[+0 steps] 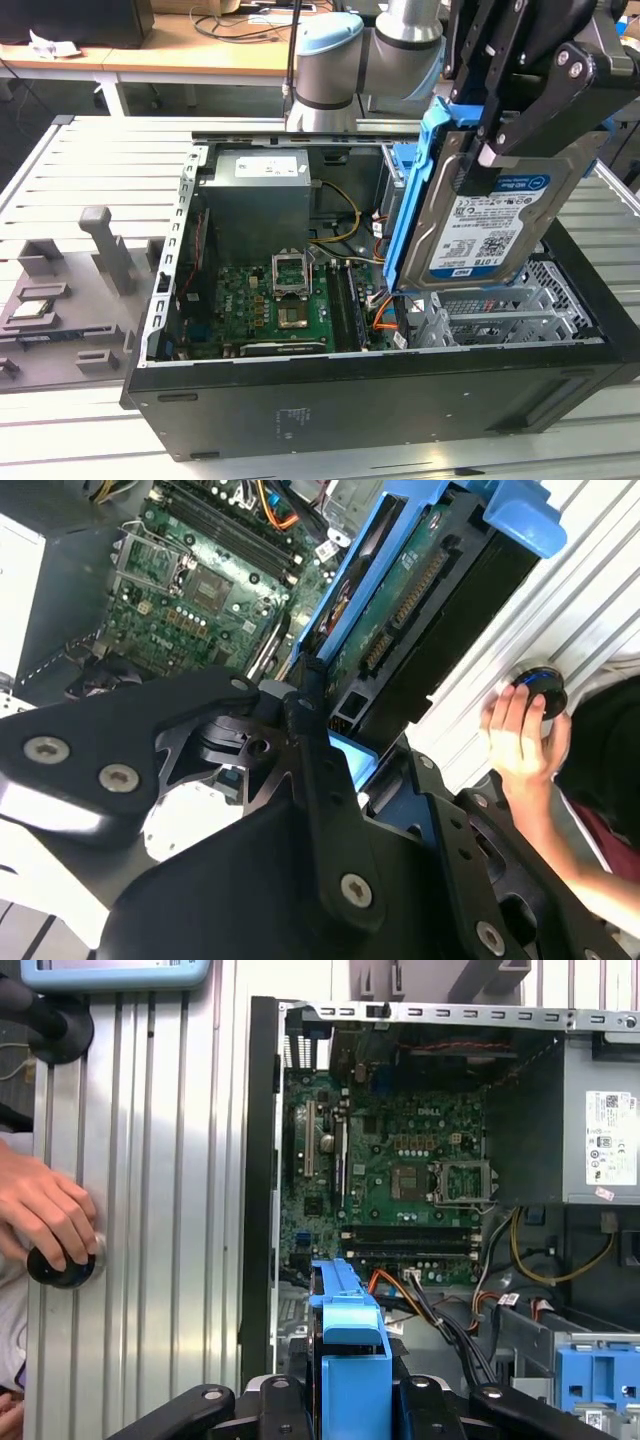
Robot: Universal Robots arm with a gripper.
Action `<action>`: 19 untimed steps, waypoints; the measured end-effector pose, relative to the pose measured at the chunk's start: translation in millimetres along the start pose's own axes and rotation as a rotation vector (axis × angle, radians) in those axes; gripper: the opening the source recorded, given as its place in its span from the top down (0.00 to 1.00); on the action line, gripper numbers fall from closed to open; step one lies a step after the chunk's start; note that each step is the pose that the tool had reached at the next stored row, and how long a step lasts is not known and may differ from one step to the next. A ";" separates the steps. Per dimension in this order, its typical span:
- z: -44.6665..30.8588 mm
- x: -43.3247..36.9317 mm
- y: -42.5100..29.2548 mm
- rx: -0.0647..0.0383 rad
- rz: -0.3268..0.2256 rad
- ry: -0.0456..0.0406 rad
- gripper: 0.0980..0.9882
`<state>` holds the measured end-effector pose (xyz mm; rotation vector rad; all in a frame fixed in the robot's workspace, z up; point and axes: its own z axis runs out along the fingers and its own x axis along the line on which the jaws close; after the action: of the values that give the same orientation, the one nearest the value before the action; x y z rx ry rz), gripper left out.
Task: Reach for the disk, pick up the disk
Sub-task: 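Pick up the disk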
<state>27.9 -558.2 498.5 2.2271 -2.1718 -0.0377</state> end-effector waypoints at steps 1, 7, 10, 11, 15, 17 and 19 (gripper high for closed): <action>0.0 -0.2 -1.3 0.000 0.000 0.0003 0.70; -0.5 -1.5 -10.4 0.000 0.000 0.0034 0.70; -0.8 -3.3 -16.4 0.000 0.000 0.0057 0.70; -0.7 -4.0 -18.3 0.000 0.000 0.0064 0.70; -1.0 -6.6 -25.4 0.000 0.000 0.0095 0.70; -1.2 -7.8 -29.1 0.000 0.000 0.0112 0.70; -1.2 -8.3 -31.1 0.000 0.000 0.0121 0.70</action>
<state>58.8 -549.1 498.4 2.2207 -2.1661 -0.0244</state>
